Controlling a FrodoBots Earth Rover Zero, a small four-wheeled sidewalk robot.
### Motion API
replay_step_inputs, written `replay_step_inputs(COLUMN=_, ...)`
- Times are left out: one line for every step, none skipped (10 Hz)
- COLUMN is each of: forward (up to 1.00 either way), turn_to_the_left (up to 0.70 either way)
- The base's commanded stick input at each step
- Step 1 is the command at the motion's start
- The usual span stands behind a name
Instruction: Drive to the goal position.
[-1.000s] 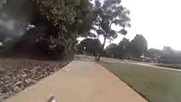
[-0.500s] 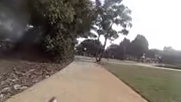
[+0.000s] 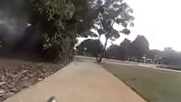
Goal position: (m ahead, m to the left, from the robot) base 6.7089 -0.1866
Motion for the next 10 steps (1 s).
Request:
replay_step_inputs(forward=0.70, turn_to_the_left=0.00)
replay_step_inputs(forward=0.70, turn_to_the_left=0.00)
replay_step_inputs(forward=0.70, turn_to_the_left=0.05)
replay_step_inputs(forward=0.70, turn_to_the_left=0.13)
replay_step_inputs(forward=0.70, turn_to_the_left=0.21)
replay_step_inputs(forward=0.70, turn_to_the_left=0.12)
replay_step_inputs(forward=0.70, turn_to_the_left=0.03)
replay_step_inputs(forward=0.70, turn_to_the_left=0.00)
replay_step_inputs(forward=0.70, turn_to_the_left=0.00)
replay_step_inputs(forward=0.70, turn_to_the_left=0.00)
